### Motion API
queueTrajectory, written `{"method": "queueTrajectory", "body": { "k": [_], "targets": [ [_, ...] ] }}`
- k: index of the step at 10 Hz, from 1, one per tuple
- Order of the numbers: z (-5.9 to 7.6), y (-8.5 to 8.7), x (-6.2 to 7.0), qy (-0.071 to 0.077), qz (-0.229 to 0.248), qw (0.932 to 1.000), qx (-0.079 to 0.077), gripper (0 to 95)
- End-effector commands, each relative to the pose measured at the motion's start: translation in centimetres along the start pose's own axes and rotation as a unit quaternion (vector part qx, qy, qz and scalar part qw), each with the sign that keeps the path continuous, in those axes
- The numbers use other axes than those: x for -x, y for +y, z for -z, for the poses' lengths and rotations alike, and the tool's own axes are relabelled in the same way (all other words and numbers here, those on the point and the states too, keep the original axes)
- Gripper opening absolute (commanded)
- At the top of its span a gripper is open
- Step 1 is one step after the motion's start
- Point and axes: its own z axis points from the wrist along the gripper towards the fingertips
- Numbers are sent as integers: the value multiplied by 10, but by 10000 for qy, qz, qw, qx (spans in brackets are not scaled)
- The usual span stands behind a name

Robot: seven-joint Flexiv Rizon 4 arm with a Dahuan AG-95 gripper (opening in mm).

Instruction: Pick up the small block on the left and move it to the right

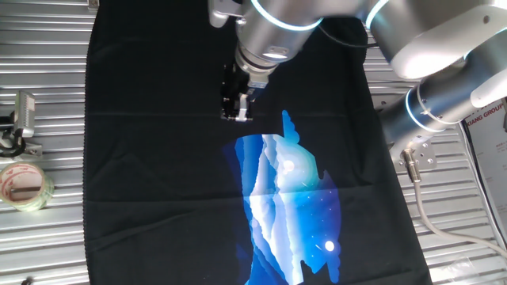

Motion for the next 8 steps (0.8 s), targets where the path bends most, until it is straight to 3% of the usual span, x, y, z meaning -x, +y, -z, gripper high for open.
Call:
{"method": "queueTrajectory", "body": {
  "k": [1,8],
  "targets": [
    [-2,-1,-2,-27,2,10000,10,0],
    [4,-17,-15,-1,77,9999,74,0]
  ]
}}
